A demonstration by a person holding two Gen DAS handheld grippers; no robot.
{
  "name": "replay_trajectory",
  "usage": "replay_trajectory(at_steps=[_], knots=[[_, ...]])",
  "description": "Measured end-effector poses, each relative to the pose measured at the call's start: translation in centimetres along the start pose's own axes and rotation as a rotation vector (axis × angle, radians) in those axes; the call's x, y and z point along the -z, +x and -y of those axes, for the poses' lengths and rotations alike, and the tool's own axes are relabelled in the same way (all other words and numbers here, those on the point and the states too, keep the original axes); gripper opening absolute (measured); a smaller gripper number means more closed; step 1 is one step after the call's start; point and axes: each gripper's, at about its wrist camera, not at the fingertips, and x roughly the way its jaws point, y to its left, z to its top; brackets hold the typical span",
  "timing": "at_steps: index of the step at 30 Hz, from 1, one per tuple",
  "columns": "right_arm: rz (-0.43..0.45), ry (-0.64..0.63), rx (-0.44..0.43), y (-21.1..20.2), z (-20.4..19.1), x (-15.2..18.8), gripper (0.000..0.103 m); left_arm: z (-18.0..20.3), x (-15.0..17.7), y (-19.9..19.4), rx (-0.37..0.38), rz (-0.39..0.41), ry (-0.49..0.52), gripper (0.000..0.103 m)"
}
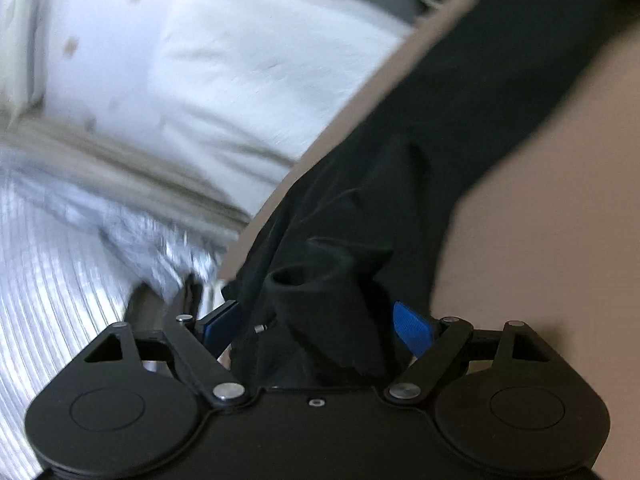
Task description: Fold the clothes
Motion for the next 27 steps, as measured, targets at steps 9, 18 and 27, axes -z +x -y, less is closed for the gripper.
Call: replay_trajectory(at_steps=[9,18,27], knots=[[0.118,-0.345,0.201,0.9,-3.5,-1.6,0.008,-3.1,1.5,-2.7,-0.06,0.014,0.062,0.015],[0.53,-0.309,0.67,-23.2,-1.1,-1.5,0.008,-0.4,2.8,-3.7,0.02,-0.098,0.164,0.045],[0.563,-0.131,0.701,-27.1,9.4,-2.0,0.008,3.0,4.8,-2.7,-0.035,-0.146,0.308,0.056]])
